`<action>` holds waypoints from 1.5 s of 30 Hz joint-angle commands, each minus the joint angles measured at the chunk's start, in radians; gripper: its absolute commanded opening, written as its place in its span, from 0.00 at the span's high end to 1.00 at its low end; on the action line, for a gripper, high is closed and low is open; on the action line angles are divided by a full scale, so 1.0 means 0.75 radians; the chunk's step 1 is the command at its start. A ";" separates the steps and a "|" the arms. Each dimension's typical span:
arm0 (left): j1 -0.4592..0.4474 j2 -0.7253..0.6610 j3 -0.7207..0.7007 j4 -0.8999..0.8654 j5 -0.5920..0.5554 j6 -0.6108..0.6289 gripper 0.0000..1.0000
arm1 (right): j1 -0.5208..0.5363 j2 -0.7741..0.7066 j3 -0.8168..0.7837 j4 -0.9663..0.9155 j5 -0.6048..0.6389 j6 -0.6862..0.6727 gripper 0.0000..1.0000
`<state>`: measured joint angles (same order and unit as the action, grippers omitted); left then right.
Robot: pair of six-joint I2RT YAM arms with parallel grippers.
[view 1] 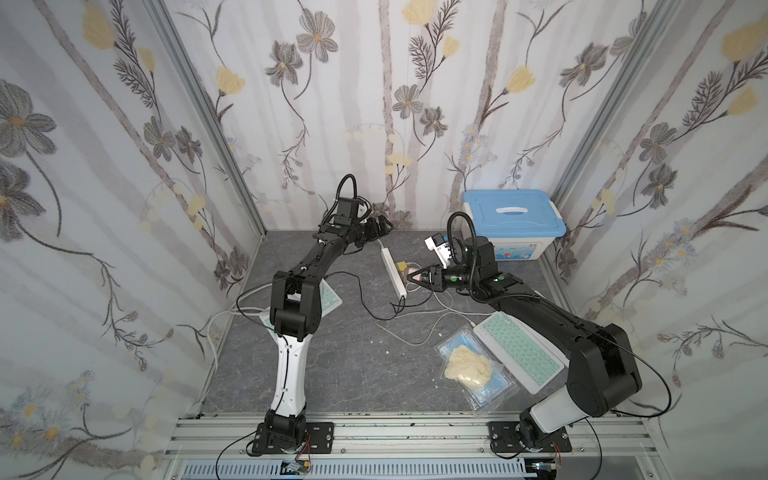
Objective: Unplug the wireless keyboard
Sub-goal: Place the socket at the center of the board, then place the plug at the center of the board.
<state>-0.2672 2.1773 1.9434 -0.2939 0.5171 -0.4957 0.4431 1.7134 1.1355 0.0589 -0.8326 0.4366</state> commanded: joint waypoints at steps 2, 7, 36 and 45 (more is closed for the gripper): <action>-0.003 -0.253 -0.288 0.166 0.074 0.015 0.00 | -0.007 -0.004 -0.034 0.207 0.006 0.103 1.00; -0.035 -0.565 -0.676 0.271 0.215 0.161 0.09 | -0.046 0.014 -0.098 0.414 -0.106 0.326 1.00; 0.089 -1.219 -1.485 0.048 -0.262 0.018 0.09 | 0.521 0.495 0.143 -0.369 0.363 -0.366 1.00; 0.089 -1.256 -1.539 0.050 -0.247 -0.006 0.08 | 0.539 0.504 0.106 -0.330 0.358 -0.362 0.46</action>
<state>-0.2020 1.2480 0.7940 -0.2848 0.3328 -0.4946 0.8459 2.1101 1.2217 -0.2256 -0.5549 0.1852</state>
